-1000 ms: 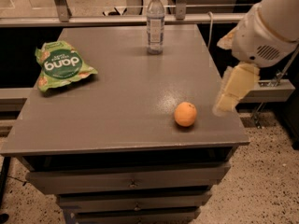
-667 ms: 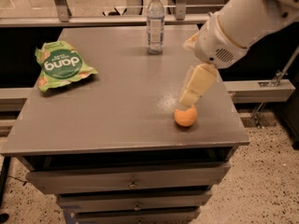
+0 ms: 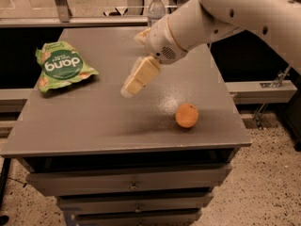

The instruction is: Move green rice chip bag near orange

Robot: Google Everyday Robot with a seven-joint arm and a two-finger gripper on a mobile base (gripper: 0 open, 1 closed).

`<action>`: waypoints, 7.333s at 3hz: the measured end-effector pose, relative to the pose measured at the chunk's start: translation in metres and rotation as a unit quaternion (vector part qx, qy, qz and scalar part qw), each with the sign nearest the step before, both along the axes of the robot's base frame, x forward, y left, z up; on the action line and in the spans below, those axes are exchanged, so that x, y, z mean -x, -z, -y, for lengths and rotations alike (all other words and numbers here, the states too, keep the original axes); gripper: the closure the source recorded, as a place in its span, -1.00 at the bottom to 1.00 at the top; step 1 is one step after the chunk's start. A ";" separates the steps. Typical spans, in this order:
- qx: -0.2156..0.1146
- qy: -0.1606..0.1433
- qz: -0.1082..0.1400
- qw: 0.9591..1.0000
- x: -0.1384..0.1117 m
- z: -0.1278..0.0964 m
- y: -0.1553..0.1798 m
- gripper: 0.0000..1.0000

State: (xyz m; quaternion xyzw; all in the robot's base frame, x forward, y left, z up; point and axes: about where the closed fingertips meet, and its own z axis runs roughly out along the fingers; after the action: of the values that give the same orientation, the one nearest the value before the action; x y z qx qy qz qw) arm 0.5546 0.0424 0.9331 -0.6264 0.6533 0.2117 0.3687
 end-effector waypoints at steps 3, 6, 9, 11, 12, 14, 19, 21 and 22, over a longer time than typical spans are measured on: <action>-0.051 0.012 0.008 0.999 -0.040 -0.049 0.010 -1.00; -0.102 0.022 0.008 0.994 -0.125 -0.150 0.030 -1.00; -0.124 0.040 -0.031 0.991 -0.152 -0.204 0.069 -0.78; -0.140 0.042 -0.033 0.989 -0.145 -0.209 0.073 0.04; -0.144 0.045 -0.030 0.988 -0.142 -0.205 0.071 0.53; -0.161 0.039 -0.023 0.986 -0.132 -0.197 0.054 1.00; -0.092 -0.058 0.007 0.994 -0.085 -0.041 0.006 1.00; -0.047 -0.116 0.000 0.992 -0.085 0.023 0.020 1.00; -0.039 -0.133 -0.010 0.990 -0.078 0.048 0.026 1.00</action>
Offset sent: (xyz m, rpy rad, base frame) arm 0.0350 0.0400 -0.0143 0.1152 -0.0033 -0.0466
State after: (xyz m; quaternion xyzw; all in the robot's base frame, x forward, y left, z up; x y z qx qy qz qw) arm 0.6325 -0.0056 0.9068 -0.6905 0.5596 0.2903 0.3547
